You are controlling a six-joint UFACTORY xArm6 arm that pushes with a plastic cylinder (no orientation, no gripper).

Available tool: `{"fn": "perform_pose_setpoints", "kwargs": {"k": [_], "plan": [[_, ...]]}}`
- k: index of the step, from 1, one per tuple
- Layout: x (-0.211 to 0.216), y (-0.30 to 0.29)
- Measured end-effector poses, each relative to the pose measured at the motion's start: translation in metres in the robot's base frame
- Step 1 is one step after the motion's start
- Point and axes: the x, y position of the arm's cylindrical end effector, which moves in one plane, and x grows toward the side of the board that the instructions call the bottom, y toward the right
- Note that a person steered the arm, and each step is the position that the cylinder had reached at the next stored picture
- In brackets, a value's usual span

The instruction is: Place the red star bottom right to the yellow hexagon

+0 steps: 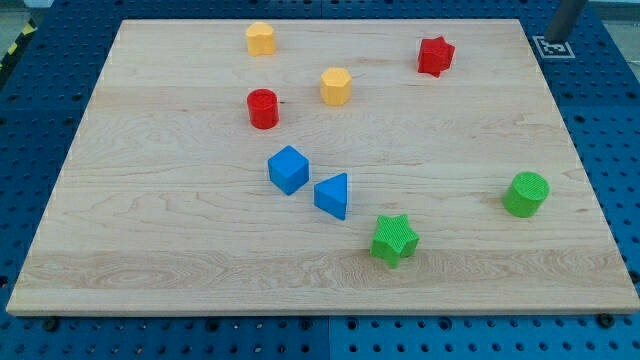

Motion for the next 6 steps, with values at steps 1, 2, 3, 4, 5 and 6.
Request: {"fn": "perform_pose_setpoints", "kwargs": {"k": [1, 2, 3, 4, 5, 6], "plan": [[-0.020, -0.033], [-0.032, -0.060], [0.010, -0.107], [-0.025, -0.175], [0.035, -0.179], [0.089, -0.180]]}}
